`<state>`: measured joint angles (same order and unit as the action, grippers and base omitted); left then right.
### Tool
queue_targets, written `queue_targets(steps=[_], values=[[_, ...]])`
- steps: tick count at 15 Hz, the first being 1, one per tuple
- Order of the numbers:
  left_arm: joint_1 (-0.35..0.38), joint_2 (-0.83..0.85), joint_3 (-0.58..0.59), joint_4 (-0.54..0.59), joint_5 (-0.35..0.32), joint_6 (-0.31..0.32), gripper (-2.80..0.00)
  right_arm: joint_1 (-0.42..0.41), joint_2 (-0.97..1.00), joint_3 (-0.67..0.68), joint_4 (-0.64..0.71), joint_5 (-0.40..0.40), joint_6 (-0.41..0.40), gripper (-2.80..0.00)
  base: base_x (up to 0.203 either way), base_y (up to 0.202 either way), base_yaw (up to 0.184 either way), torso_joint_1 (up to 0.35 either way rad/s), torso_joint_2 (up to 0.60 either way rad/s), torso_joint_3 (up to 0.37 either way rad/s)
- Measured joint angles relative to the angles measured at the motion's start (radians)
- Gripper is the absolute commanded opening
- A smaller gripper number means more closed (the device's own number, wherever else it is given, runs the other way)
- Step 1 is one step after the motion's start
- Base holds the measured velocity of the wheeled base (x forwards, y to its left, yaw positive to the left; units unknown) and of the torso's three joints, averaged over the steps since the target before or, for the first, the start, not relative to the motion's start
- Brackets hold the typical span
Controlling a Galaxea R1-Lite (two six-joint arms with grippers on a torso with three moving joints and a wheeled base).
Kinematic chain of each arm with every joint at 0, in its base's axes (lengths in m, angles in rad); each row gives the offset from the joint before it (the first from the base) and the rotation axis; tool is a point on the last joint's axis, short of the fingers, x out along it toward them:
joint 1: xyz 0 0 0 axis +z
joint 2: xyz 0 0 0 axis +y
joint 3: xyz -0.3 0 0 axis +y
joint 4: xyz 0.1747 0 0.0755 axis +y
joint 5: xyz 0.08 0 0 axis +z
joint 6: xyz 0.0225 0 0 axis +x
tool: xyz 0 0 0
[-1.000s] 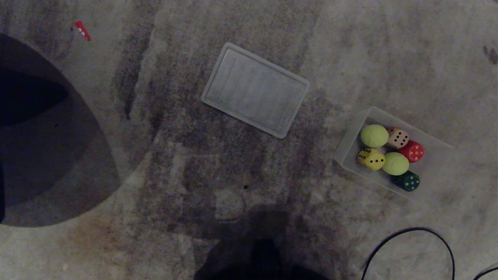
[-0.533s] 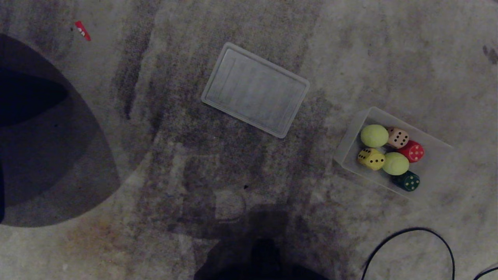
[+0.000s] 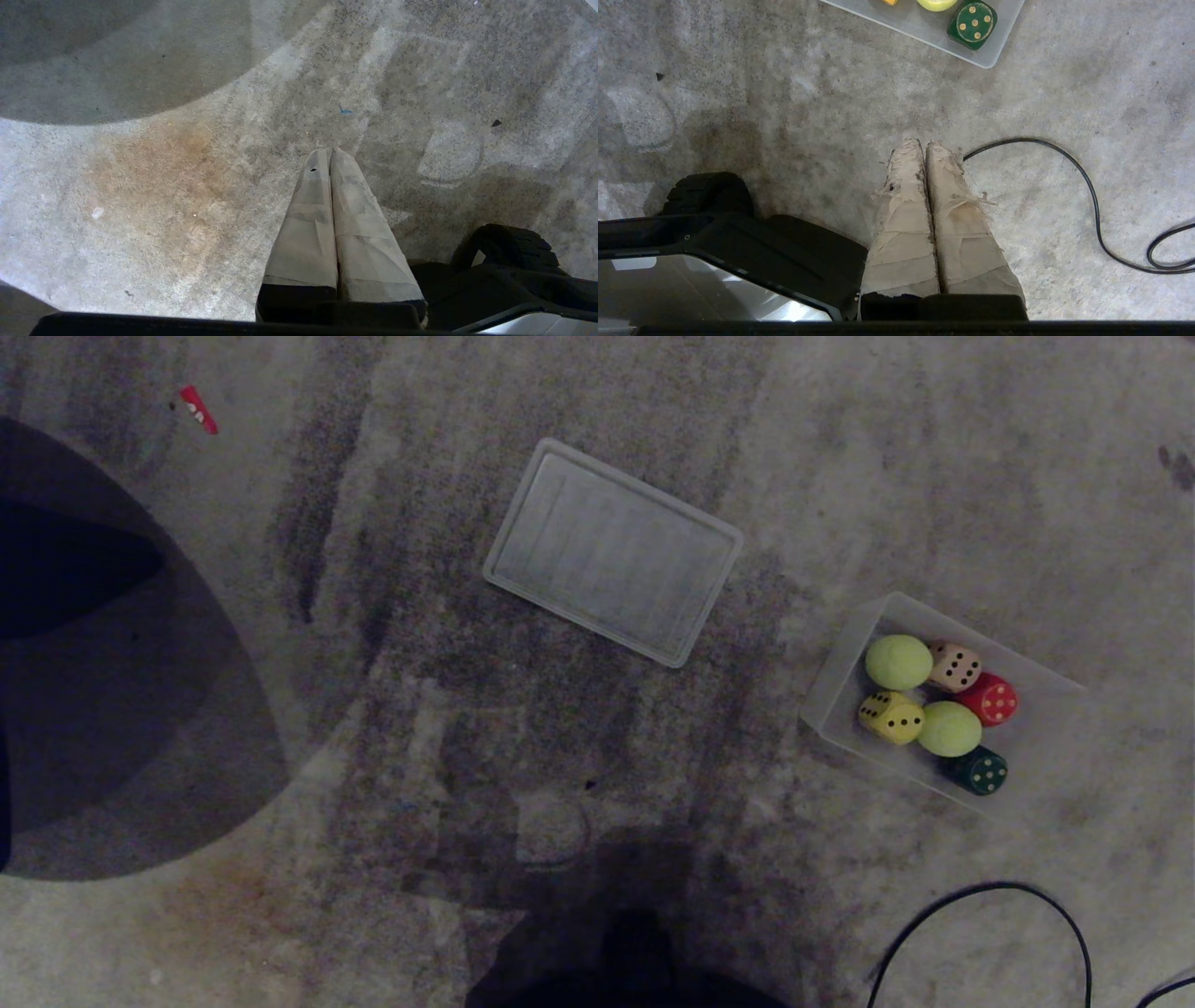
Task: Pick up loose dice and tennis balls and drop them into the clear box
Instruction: Close the lid
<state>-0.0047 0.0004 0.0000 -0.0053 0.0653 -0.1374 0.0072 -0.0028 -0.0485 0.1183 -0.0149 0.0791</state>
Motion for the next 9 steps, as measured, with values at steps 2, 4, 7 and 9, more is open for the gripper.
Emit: queue_targets(steps=[2,4,7,9], values=[[0.0,0.0,0.0,0.0,0.0,0.0,-2.8,0.0,0.0,0.0,0.0,-0.001,0.0,-2.8,0.0,0.0,0.0,0.002,0.0,0.043],[0.0,0.0,0.0,0.0,0.0,-0.001,-2.8,0.0,0.0,0.0,0.0,0.0,0.0,-2.8,0.0,0.0,0.0,0.005,0.0,0.156],[0.0,0.0,0.0,0.0,0.0,-0.002,-2.8,0.0,0.0,0.0,0.001,0.0,0.0,-2.8,0.0,0.0,0.0,0.0,0.01,0.187],[0.0,0.0,0.0,0.0,0.0,-0.002,-2.8,0.0,0.0,0.0,0.0,0.0,0.0,-2.8,0.0,0.0,0.0,0.002,0.0,0.202]])
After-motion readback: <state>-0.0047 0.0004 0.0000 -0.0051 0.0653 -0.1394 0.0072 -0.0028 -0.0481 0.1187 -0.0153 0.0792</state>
